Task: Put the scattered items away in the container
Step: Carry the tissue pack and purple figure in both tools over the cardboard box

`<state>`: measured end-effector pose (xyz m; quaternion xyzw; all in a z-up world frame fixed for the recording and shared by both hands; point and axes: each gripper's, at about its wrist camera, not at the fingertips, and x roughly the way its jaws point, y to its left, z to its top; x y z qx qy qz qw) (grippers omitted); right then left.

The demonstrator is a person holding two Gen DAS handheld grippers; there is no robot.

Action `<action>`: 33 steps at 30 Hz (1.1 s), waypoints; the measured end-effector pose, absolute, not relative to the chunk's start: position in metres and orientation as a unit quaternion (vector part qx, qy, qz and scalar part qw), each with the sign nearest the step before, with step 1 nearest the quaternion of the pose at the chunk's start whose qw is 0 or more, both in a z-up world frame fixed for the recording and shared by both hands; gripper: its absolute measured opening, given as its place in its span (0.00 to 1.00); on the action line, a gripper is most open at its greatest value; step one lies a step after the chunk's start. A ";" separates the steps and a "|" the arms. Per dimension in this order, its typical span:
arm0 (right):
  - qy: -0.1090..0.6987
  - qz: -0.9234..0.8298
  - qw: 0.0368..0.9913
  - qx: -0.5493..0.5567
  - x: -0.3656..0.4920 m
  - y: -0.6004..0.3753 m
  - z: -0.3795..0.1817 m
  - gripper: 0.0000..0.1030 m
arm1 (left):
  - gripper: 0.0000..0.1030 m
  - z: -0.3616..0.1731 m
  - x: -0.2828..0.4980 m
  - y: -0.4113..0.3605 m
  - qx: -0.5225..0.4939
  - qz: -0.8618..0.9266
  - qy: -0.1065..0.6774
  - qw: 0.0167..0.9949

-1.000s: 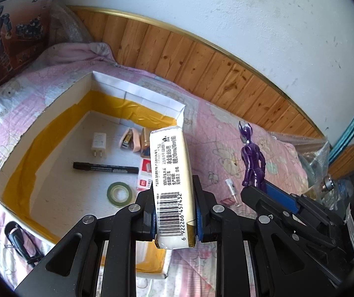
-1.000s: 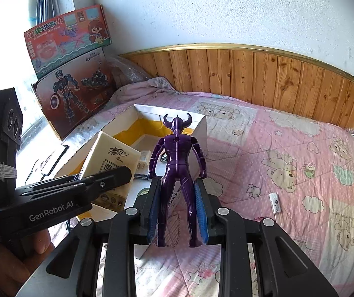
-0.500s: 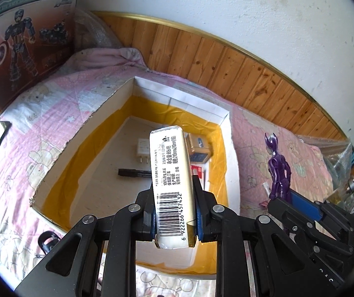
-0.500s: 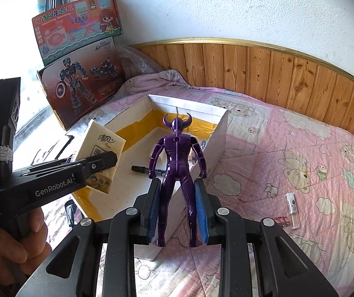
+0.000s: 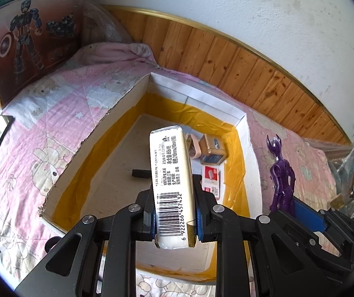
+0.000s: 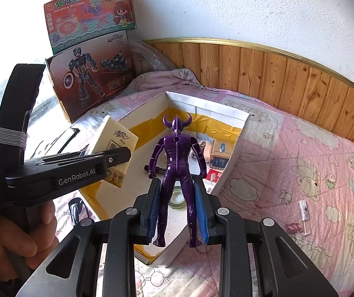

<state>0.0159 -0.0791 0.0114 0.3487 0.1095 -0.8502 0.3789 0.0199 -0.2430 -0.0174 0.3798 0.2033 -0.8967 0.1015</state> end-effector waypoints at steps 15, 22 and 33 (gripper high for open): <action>0.133 -0.839 0.387 0.359 0.014 -0.104 0.001 0.27 | 0.22 -0.034 0.019 -0.286 0.389 -0.874 0.271 0.106; 0.122 -0.819 0.397 0.396 0.003 -0.120 -0.007 0.27 | 0.22 -0.038 0.020 -0.303 0.389 -0.864 0.301 0.108; 0.081 -0.787 0.400 0.462 -0.033 -0.158 -0.012 0.27 | 0.22 -0.050 0.017 -0.310 0.410 -0.847 0.324 0.101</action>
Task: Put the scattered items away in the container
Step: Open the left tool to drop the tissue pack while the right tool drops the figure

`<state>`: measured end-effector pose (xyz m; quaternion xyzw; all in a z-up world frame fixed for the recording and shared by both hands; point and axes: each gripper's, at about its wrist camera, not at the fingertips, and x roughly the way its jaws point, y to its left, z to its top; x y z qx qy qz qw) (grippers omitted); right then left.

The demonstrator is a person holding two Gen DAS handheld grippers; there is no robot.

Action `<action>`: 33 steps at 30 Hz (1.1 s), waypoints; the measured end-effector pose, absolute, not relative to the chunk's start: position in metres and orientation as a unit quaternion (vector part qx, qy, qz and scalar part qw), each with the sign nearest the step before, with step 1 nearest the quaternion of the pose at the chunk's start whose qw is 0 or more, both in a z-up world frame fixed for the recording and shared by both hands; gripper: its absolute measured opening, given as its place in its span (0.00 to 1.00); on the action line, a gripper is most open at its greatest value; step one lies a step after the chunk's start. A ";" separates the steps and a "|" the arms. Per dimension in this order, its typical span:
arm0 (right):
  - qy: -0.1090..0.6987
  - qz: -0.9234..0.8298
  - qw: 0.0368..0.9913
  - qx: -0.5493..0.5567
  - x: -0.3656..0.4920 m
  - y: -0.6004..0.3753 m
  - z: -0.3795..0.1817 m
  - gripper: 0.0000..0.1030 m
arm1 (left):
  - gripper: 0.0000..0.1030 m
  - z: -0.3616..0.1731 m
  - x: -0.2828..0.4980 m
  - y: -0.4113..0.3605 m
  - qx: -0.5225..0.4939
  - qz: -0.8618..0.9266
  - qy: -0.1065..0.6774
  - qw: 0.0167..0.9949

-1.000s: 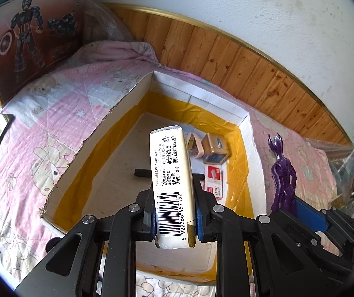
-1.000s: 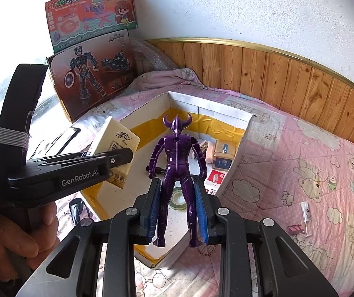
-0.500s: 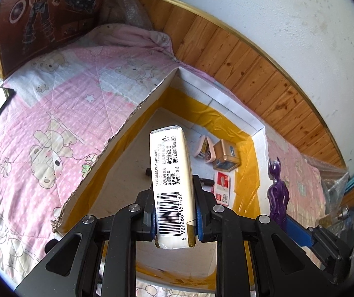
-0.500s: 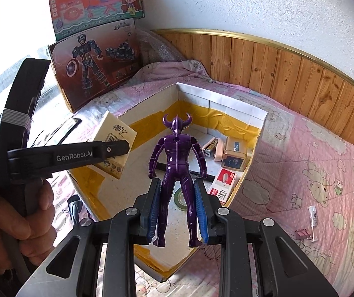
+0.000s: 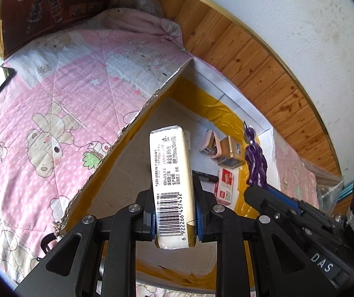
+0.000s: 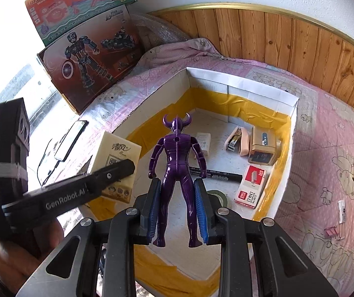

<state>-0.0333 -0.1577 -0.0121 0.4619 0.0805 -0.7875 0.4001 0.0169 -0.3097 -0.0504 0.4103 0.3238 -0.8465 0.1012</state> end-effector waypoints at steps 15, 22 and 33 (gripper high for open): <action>-0.006 -0.734 0.375 0.566 -0.116 -0.218 -0.051 0.28 | 0.23 -0.050 0.004 -0.302 0.426 -0.842 0.314 0.105; -0.026 -0.715 0.366 0.595 -0.140 -0.242 -0.075 0.28 | 0.23 -0.055 0.003 -0.313 0.431 -0.834 0.323 0.121; 0.004 -0.697 0.378 0.610 -0.151 -0.271 -0.107 0.37 | 0.28 -0.070 -0.006 -0.322 0.450 -0.810 0.360 0.105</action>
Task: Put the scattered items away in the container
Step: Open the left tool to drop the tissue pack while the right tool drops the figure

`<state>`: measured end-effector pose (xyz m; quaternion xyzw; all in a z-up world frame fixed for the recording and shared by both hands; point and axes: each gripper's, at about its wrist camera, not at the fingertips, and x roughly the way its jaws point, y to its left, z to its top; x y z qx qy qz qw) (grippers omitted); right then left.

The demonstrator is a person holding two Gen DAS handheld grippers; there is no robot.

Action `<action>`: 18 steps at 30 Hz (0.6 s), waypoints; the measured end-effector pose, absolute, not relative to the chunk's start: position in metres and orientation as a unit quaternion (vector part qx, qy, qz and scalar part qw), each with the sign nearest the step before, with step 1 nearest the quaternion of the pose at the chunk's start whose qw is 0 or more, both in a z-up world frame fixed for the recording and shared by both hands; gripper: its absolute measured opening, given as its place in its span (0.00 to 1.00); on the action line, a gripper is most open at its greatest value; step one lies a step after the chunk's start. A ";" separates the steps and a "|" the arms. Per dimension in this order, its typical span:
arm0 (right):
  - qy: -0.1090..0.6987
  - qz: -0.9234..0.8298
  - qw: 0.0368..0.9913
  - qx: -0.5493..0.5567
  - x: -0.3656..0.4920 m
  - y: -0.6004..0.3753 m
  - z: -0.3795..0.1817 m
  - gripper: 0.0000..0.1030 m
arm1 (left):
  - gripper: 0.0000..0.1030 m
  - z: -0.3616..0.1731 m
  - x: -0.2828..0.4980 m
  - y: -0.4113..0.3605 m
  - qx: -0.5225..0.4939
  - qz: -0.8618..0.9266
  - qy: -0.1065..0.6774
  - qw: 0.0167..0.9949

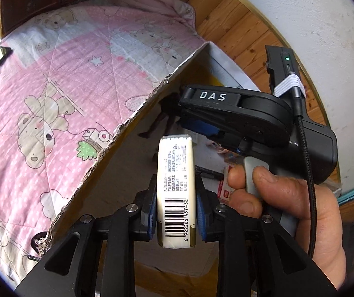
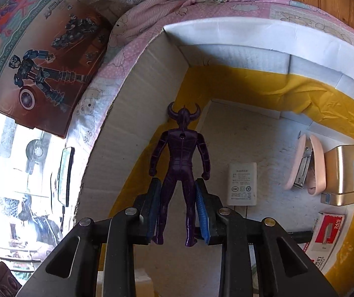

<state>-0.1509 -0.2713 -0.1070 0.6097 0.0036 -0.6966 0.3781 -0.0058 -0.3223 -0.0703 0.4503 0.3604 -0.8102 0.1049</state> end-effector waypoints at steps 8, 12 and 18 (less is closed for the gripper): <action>-0.009 -0.705 0.385 0.595 -0.156 -0.240 -0.088 0.44 | 0.39 -0.069 -0.008 -0.326 0.449 -0.808 0.366 0.110; -0.042 -0.713 0.391 0.581 -0.155 -0.215 -0.067 0.48 | 0.41 -0.068 -0.008 -0.326 0.447 -0.804 0.375 0.116; -0.066 -0.726 0.409 0.549 -0.128 -0.183 -0.031 0.54 | 0.43 -0.053 -0.009 -0.309 0.435 -0.823 0.342 0.127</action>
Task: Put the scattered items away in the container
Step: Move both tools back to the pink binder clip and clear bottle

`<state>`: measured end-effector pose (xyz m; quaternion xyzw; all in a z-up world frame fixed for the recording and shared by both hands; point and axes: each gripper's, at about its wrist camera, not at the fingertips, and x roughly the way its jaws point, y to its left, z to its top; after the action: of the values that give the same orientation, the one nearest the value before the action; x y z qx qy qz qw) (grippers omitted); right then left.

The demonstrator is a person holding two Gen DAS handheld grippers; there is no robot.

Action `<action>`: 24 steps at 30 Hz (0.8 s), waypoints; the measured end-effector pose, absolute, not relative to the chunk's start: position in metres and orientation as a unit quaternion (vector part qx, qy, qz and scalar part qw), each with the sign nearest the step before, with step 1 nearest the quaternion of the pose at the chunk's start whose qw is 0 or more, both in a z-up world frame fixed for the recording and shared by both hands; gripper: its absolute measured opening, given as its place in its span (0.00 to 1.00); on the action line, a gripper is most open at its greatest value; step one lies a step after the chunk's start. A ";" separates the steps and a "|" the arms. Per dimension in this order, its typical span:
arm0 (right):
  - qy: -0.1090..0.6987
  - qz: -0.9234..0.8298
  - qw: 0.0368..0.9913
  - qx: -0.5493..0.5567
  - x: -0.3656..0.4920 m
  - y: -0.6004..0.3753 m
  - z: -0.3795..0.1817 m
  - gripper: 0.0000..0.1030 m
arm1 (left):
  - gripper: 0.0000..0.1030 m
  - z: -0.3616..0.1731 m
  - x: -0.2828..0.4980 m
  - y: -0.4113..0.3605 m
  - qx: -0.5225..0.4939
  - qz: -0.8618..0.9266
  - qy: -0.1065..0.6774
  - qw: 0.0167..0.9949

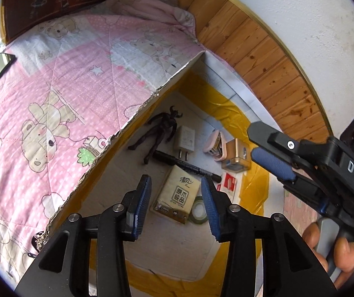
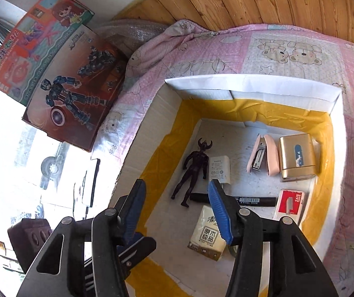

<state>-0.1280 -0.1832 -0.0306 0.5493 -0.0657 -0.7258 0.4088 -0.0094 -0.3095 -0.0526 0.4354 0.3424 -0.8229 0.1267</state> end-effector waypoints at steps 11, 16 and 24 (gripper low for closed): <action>-0.002 -0.770 0.443 0.458 -0.054 -0.123 0.014 0.54 | 0.43 -0.015 -0.003 -0.271 0.395 -0.871 0.247 0.157; 0.000 -0.781 0.441 0.443 -0.034 -0.091 0.012 0.54 | 0.43 -0.001 -0.001 -0.252 0.377 -0.886 0.222 0.150; -0.017 -0.788 0.427 0.443 -0.023 -0.046 0.004 0.54 | 0.43 0.001 -0.006 -0.216 0.379 -0.893 0.212 0.121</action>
<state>-0.0231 -0.0458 0.0038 0.4431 -0.0174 -0.7880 0.4271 -0.0057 -0.2160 0.0012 0.3786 0.2119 -0.8929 0.1207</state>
